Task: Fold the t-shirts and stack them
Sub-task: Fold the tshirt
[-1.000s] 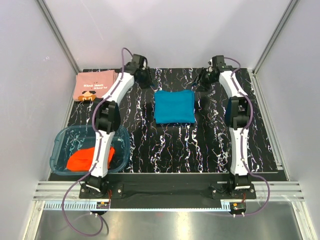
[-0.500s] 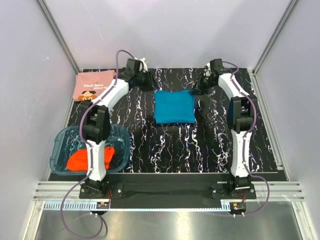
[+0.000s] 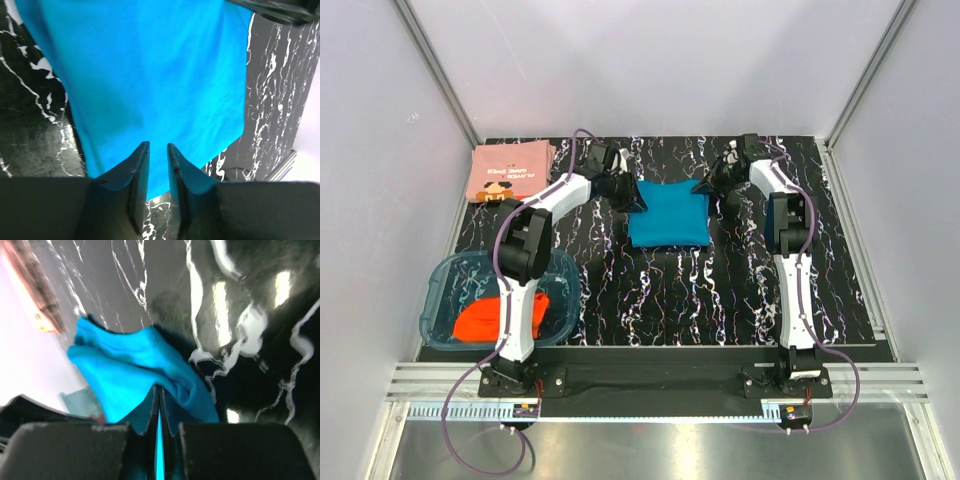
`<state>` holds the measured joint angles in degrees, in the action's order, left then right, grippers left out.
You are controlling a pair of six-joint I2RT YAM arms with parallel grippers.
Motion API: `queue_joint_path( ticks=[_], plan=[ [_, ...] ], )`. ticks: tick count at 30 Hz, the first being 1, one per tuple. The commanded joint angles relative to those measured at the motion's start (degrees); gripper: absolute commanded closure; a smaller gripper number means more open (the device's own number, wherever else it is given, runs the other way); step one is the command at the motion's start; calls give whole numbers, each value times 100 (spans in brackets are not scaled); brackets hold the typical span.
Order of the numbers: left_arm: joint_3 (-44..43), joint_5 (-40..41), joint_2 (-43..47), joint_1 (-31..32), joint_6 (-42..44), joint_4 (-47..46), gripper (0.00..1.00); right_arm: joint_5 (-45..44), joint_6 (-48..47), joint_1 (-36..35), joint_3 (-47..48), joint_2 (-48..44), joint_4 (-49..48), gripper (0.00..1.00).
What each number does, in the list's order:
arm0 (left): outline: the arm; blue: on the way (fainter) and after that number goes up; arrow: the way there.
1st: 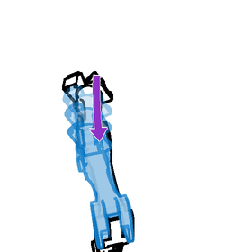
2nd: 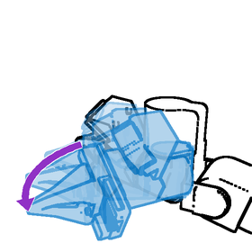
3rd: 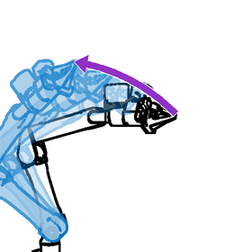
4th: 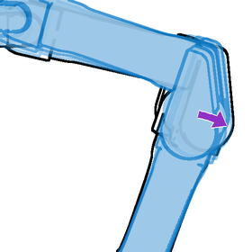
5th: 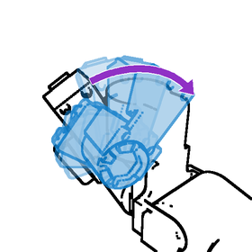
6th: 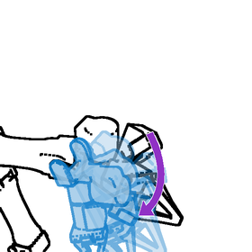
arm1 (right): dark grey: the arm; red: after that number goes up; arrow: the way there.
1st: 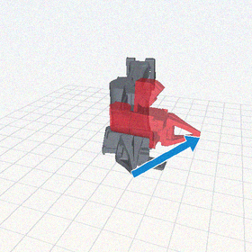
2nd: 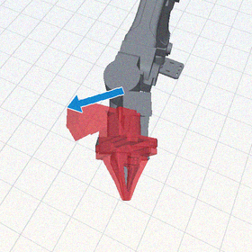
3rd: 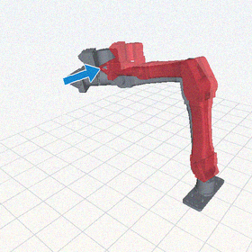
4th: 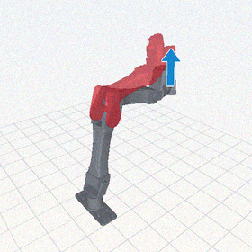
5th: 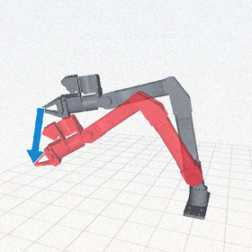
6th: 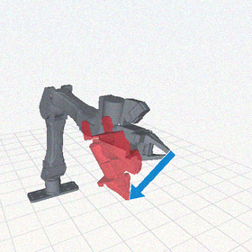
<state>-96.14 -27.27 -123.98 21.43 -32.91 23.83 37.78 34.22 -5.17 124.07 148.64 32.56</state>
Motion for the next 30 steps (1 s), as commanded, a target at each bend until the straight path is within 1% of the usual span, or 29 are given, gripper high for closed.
queue_joint_path(
  ticks=[1, 3, 5, 6, 7, 9, 10, 11, 13, 16, 17, 18, 19, 21, 23, 25, 28, 30],
  plan=[
    [-221, 28, 322, -34, 258, -63, 70, 10, 138, 165, 642, 376, -118, 94],
    [-457, -33, 209, -60, 337, -89, 65, 124, 103, 192, 1064, 578, -92, 93],
    [-642, -191, 59, -104, 285, -168, 64, 255, 76, 192, 1312, 693, 31, 91],
    [-721, -235, -11, -121, 259, -377, 63, 343, 111, 192, 1487, 702, 49, 90],
    [-879, -296, -195, -156, 180, -475, 63, 405, 129, 192, 1541, 693, 127, 87],
    [-1108, -341, -424, -192, 100, -695, 64, 441, 112, 183, 1533, 500, 242, 81],
    [-1405, -341, -660, -235, -4, -731, 65, 423, 85, 157, 1376, 378, 329, 74],
    [-1547, -384, -819, -271, -84, -749, 66, 423, 33, 157, 1278, 107, 383, 70],
    [-1924, -472, -1196, -332, -364, -950, 68, 380, -178, 139, 962, -333, 585, 67],
    [-2119, -542, -1487, -411, -645, -1161, 70, 370, -345, 113, 348, -773, 752, 67],
    [-2094, -569, -1593, -429, -743, -1397, 72, 423, -372, 52, 154, -1079, 744, 66],
    [-2076, -604, -1637, -447, -822, -1512, 73, 423, -433, 8, -239, -1239, 726, 66],
    [-2076, -622, -1690, -447, -918, -1592, 73, 449, -451, -54, -443, -1537, 674, 67],
    [-2102, -622, -1857, -447, -1024, -1828, 73, 511, -425, -264, -952, -1802, 568, 67],
    [-2198, -622, -2024, -447, -1095, -1874, 73, 625, -346, -440, -1235, -2083, 419, 68],
    [-2418, -578, -2270, -473, -1086, -1847, 73, 774, -205, -800, -1455, -2172, 252, 70],
    [-2681, -560, -2533, -552, -1208, -1821, 74, 1020, -179, -1274, -1439, -2059, 268, 72],
    [-2717, -552, -2569, -587, -1262, -1891, 74, 1064, -92, -1364, -1395, -1883, 225, 74]
  ],
)
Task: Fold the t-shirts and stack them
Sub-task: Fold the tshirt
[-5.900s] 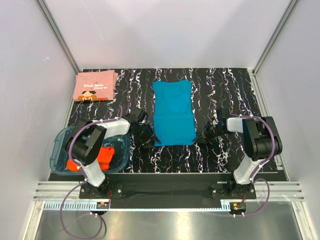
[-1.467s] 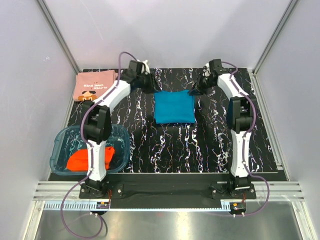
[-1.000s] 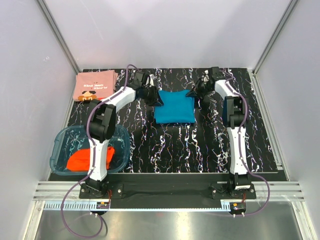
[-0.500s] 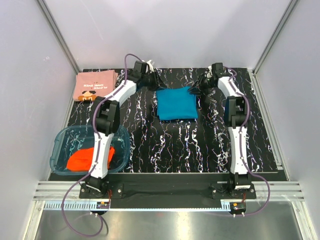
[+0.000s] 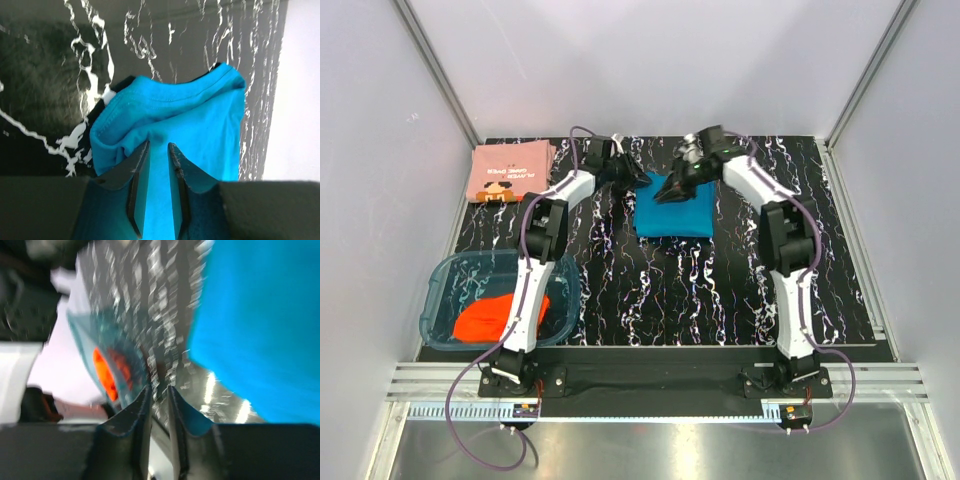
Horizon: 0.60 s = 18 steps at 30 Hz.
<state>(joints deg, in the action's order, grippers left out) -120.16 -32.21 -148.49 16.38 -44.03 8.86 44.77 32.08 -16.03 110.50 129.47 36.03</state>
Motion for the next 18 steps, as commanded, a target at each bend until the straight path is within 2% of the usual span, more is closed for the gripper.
queue_joint_path(
  ticks=[1, 4, 6, 10, 15, 18],
  plan=[
    [-298, -23, -111, -91, -150, -412, 74, 435, 202, -312, -46, 95, -323, 76],
    [-184, -75, -119, -83, -202, -438, 74, 672, 405, -322, 173, 594, -492, 83],
    [-44, -93, -93, -74, -211, -508, 74, 840, 448, -330, 331, 807, -588, 84],
    [203, -119, -14, -74, -97, -491, 74, 1235, 458, -374, 201, 1370, -615, 91],
    [-16, -84, -49, -83, 88, -148, 74, 1086, 88, -453, -563, 1230, -685, 92],
    [-121, -93, -84, -83, 53, -87, 74, 1016, 1, -445, -172, 1195, -441, 92]
  ],
)
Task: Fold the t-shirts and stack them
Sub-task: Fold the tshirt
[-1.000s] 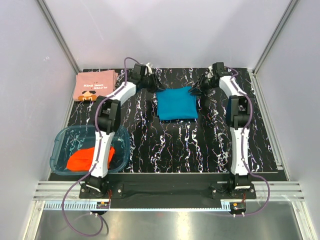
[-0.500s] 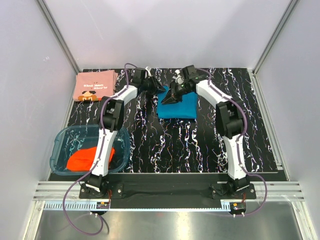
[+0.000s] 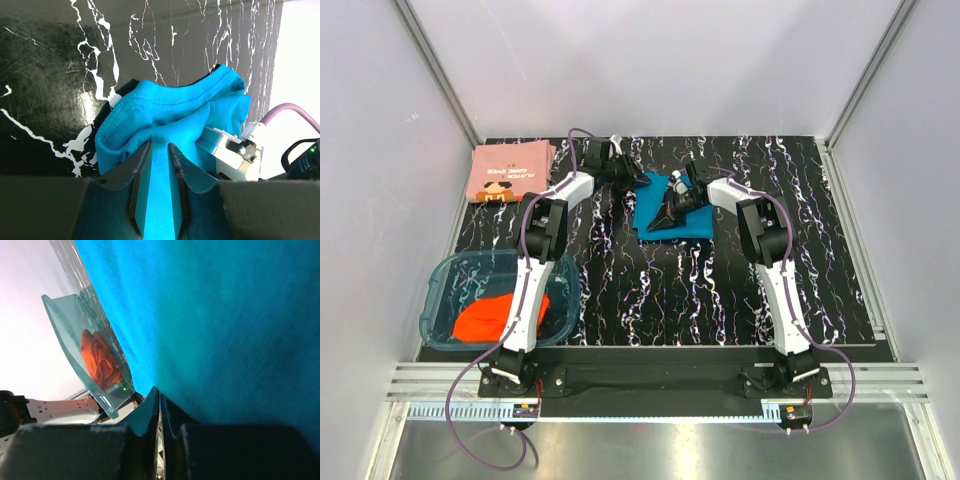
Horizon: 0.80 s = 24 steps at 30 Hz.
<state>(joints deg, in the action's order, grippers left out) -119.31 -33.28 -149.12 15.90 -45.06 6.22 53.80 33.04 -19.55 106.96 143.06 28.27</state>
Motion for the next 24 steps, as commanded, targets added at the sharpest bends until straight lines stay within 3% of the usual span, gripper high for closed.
queue_joint_path(
  ticks=[1, 5, 10, 18, 24],
  plan=[
    [-216, 6, -12, -34, 147, 204, 74, 96, -122, -93, 368, -174, 485, 92],
    [-251, 5, 76, -34, 252, 388, 74, -9, -219, -49, 748, -577, 777, 91],
    [-216, 6, 173, -43, 340, 521, 73, -19, 19, 320, -718, -1481, -58, 91],
    [-172, 49, 181, -43, 384, 565, 73, 96, -377, 549, -2037, -1255, -514, 92],
    [-233, 58, 146, -43, 384, 644, 73, 25, -341, 663, -1899, -1140, -517, 93]
  ],
)
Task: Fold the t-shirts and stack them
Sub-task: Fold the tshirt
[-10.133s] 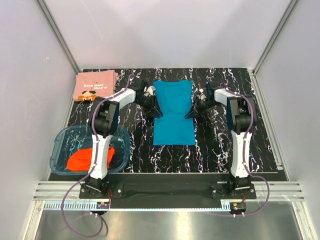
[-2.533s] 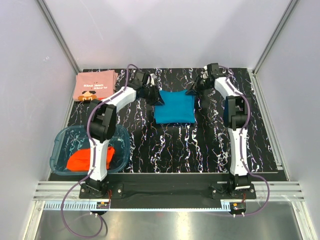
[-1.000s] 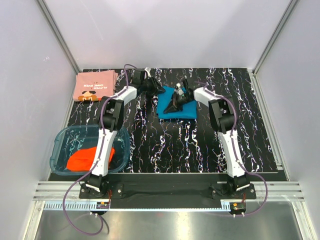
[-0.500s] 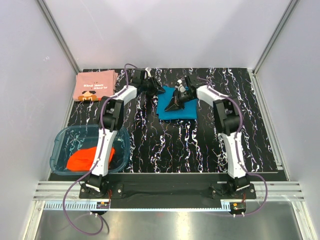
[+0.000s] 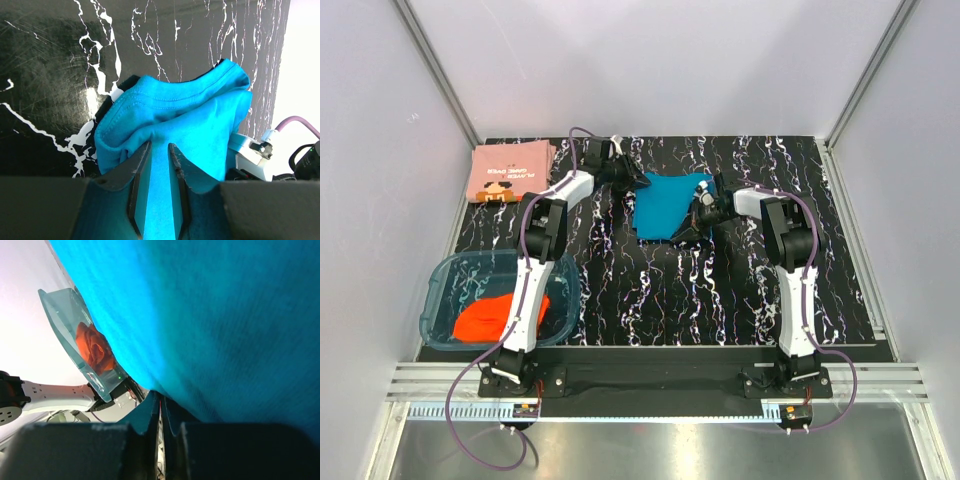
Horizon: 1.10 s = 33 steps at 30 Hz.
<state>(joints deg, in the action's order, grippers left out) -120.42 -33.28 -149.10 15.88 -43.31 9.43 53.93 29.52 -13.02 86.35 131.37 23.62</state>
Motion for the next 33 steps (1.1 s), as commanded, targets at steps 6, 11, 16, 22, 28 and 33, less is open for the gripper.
queue_joint_path(
  ticks=[6, 11, 16, 22, 28, 33],
  plan=[
    [-236, -91, 293, -50, 297, 454, 62, -119, 141, 159, 479, -796, 178, 93],
    [-394, -302, 600, -50, 130, 419, 54, -357, 397, 579, 1127, -658, 64, 90],
    [-544, -583, 1048, -85, -107, 402, 51, -392, 713, 906, 2209, 447, -24, 89],
    [182, -759, 2181, -111, -3, 551, 51, -445, 1187, 1055, 3616, 1810, -164, 89],
    [1432, -364, 3693, -147, 867, 1438, 52, -673, 1276, 1090, 4346, 2349, 230, 89],
    [2355, -65, 4546, -147, 1500, 2052, 53, -971, 908, 1099, 5329, 2227, 1248, 86]
  ],
)
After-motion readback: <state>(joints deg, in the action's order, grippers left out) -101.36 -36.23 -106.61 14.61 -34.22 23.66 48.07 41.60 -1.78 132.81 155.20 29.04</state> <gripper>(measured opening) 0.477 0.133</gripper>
